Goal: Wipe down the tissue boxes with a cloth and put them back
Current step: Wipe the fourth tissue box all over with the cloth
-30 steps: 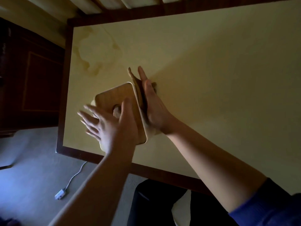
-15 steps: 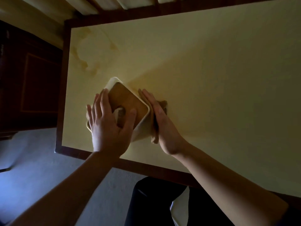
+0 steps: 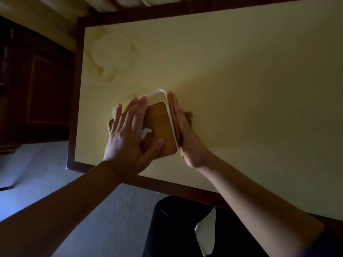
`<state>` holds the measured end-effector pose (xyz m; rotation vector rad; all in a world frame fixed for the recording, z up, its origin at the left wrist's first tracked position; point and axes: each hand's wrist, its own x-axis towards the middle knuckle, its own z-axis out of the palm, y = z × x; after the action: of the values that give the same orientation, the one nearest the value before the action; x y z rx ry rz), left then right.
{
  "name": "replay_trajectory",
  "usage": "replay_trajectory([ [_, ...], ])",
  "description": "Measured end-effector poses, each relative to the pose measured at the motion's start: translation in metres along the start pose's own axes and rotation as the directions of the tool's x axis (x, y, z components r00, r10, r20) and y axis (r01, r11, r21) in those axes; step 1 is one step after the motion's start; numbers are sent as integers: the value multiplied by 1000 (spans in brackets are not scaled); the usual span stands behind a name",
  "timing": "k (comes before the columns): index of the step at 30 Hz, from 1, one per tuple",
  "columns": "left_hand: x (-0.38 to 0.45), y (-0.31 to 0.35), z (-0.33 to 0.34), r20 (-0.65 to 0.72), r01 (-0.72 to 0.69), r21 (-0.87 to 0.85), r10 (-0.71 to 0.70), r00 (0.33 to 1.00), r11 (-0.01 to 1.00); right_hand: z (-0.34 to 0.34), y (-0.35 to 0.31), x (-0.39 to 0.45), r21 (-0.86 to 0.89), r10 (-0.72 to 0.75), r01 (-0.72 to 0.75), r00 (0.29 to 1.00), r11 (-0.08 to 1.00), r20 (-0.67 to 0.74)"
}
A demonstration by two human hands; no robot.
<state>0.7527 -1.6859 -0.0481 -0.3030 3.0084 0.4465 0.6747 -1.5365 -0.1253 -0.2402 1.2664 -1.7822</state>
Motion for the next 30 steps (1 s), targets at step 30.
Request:
replay_trajectory([
  [30, -1, -1, 2, -6, -43, 28, 43, 999, 999, -10, -26, 74, -308, -49, 54, 999, 950, 24],
])
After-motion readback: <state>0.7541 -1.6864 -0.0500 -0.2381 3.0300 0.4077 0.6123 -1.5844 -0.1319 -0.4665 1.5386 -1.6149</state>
